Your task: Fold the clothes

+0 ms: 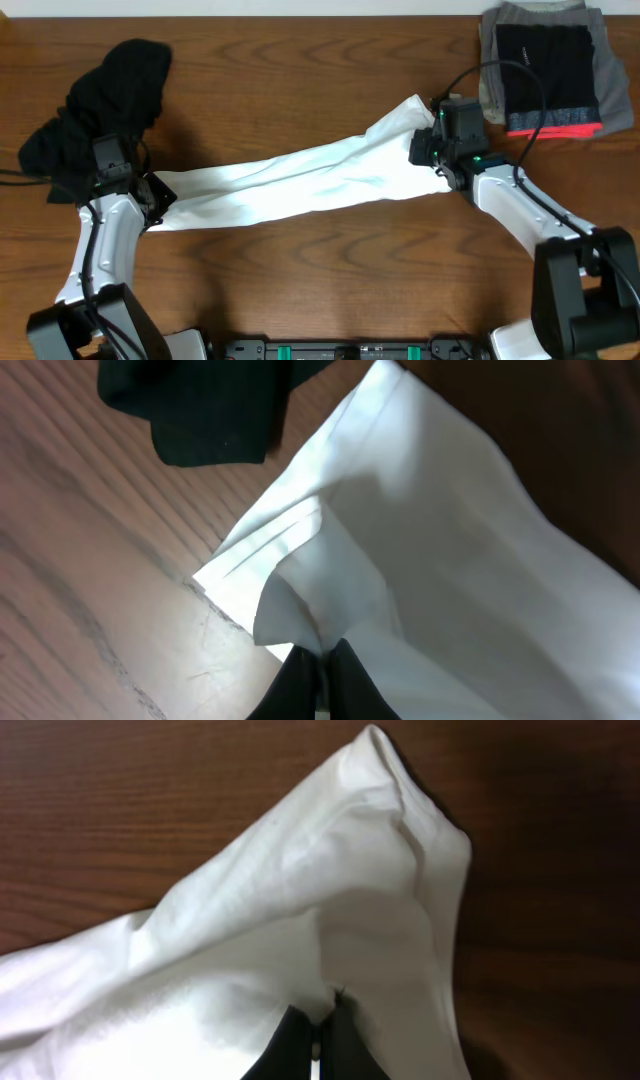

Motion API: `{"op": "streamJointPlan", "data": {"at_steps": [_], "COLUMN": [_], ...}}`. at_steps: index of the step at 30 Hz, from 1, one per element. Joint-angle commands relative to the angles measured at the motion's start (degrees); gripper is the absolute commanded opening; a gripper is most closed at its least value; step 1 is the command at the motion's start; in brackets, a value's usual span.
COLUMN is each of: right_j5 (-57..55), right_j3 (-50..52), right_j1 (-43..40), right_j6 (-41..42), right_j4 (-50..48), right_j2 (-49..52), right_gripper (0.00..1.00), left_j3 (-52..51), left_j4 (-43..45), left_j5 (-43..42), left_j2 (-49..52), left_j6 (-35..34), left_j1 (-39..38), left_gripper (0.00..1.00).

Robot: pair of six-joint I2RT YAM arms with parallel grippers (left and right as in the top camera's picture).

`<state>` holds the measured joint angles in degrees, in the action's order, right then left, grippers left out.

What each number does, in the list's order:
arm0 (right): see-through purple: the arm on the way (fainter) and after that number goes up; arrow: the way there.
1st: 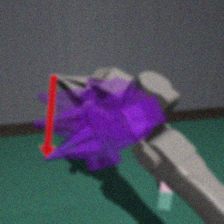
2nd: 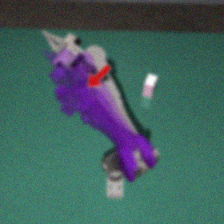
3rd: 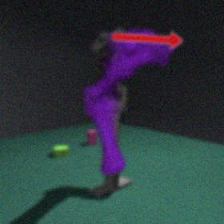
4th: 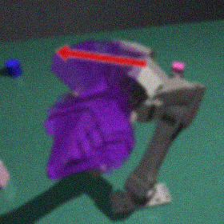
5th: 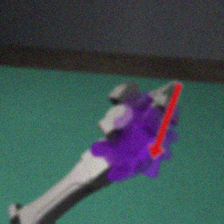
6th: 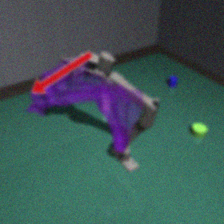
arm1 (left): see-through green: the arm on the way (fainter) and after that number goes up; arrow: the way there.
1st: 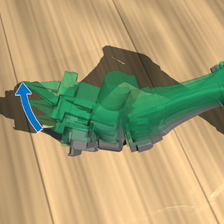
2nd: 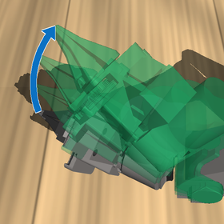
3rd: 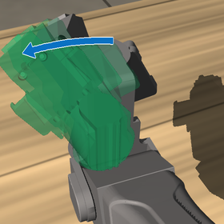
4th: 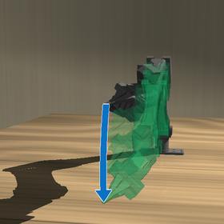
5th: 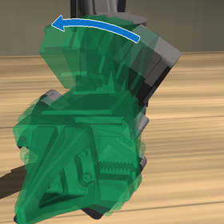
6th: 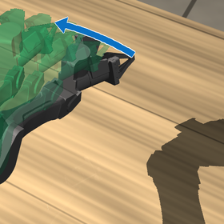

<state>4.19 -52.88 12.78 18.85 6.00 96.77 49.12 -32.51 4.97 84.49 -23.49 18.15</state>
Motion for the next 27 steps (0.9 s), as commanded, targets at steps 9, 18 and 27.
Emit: {"op": "streamJointPlan", "data": {"at_steps": [9, 18, 27], "right_j5": [2.4, 3.0, 5.6], "right_j3": [-4.7, -24.8, -30.7], "right_j1": [-0.8, -0.8, -0.7], "right_j6": [-4.5, -10.8, -11.3], "right_j4": [-2.3, 21.7, 29.5], "right_j2": [3.2, 3.2, 3.2], "right_gripper": [0.86, 0.9, 0.9], "left_j3": [0.0, 3.3, 3.5], "left_j4": [0.8, -2.4, -3.0], "left_j5": [4.7, -4.0, -14.0], "left_j2": [1.3, -0.4, 0.4], "left_j6": [1.0, 6.9, 17.3], "left_j1": [-0.1, 0.0, 0.9], "left_gripper": [0.91, 0.95, 0.96]}}
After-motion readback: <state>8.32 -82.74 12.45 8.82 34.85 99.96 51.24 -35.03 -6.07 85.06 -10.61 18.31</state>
